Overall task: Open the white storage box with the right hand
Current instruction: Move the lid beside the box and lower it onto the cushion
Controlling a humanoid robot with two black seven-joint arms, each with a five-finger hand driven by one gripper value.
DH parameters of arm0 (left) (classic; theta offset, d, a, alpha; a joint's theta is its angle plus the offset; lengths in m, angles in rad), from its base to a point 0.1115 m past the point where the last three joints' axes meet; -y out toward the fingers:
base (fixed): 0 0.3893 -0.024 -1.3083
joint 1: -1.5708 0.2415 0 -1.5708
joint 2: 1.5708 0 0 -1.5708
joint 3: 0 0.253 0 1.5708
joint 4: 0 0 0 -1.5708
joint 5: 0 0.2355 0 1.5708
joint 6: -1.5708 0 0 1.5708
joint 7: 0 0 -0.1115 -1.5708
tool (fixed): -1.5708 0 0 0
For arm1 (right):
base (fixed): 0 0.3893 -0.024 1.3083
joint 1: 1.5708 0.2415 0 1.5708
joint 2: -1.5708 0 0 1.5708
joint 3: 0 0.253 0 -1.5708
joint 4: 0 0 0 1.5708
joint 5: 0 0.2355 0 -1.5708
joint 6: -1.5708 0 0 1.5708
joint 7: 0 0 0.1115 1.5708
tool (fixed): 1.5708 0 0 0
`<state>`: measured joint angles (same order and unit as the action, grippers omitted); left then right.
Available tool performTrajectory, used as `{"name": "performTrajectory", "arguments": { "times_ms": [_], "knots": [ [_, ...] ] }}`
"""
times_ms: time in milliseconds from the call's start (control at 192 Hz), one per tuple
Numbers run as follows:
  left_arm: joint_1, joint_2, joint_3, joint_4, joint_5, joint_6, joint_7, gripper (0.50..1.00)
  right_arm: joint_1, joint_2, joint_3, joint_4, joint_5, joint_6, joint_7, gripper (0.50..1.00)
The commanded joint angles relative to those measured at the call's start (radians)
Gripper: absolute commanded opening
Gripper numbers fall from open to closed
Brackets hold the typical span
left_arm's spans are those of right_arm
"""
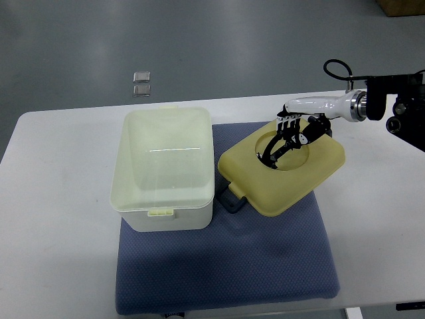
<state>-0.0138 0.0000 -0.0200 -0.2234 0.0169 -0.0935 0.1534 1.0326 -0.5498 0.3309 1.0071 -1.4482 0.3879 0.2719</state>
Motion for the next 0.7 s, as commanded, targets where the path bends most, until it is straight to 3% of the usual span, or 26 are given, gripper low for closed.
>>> {"name": "performTrajectory", "arguments": {
  "times_ms": [0, 438, 449, 454, 459, 464, 469, 475, 480, 485, 490, 495, 506, 511, 615, 694],
  "knots": [
    [0.0, 0.0, 0.0, -0.002, 0.0, 0.0, 0.0, 1.0, -0.009, 0.034, 0.0, -0.013, 0.0, -0.02, 0.0, 0.5],
    [0.0, 0.0, 0.0, 0.001, -0.002, 0.0, 0.0, 1.0, -0.063, 0.129, 0.002, -0.055, 0.002, -0.072, 0.0, 0.5],
    [0.0, 0.0, 0.0, 0.001, 0.0, 0.0, 0.0, 1.0, -0.063, 0.129, 0.002, -0.056, 0.002, -0.072, 0.0, 0.509],
    [0.0, 0.0, 0.0, 0.001, -0.002, 0.0, 0.0, 1.0, -0.063, 0.131, 0.003, -0.058, 0.002, -0.072, 0.0, 0.567],
    [0.0, 0.0, 0.0, 0.001, -0.002, 0.0, 0.0, 1.0, -0.063, 0.131, 0.003, -0.058, 0.002, -0.072, 0.0, 0.568],
    [0.0, 0.0, 0.0, 0.001, 0.0, 0.0, 0.0, 1.0, -0.063, 0.131, 0.003, -0.059, 0.002, -0.073, 0.0, 0.639],
    [0.0, 0.0, 0.0, 0.001, 0.0, 0.0, 0.0, 1.0, -0.063, 0.131, 0.003, -0.059, 0.002, -0.073, 0.0, 0.639],
    [0.0, 0.0, 0.0, 0.001, 0.0, 0.0, 0.0, 1.0, -0.065, 0.131, 0.005, -0.061, 0.003, -0.073, 0.0, 0.716],
    [0.0, 0.0, 0.0, 0.001, 0.0, 0.0, 0.0, 1.0, -0.065, 0.131, 0.005, -0.061, 0.003, -0.073, 0.0, 0.717],
    [0.0, 0.0, 0.0, 0.001, 0.0, 0.0, 0.0, 1.0, -0.065, 0.133, 0.007, -0.062, 0.005, -0.073, 0.0, 0.786],
    [0.0, 0.0, 0.0, 0.001, 0.0, 0.0, 0.0, 1.0, -0.065, 0.133, 0.007, -0.062, 0.005, -0.073, 0.0, 0.787],
    [0.0, 0.0, 0.0, 0.001, 0.0, 0.0, 0.0, 1.0, -0.065, 0.133, 0.007, -0.062, 0.008, -0.073, 0.0, 0.831],
    [0.0, 0.0, 0.0, 0.001, 0.0, 0.0, 0.0, 1.0, -0.065, 0.133, 0.007, -0.062, 0.008, -0.073, 0.0, 0.832],
    [0.0, 0.0, 0.0, -0.001, 0.0, 0.0, 0.0, 1.0, -0.066, 0.134, 0.007, -0.064, 0.009, -0.073, 0.0, 0.87],
    [0.0, 0.0, 0.0, -0.001, 0.0, 0.0, 0.0, 1.0, -0.079, 0.139, 0.01, -0.068, 0.014, -0.072, 0.0, 0.925],
    [0.0, 0.0, 0.002, -0.001, 0.0, 0.0, 0.0, 1.0, -0.079, 0.139, 0.01, -0.073, 0.015, -0.072, 0.0, 0.928]
  ]
}}
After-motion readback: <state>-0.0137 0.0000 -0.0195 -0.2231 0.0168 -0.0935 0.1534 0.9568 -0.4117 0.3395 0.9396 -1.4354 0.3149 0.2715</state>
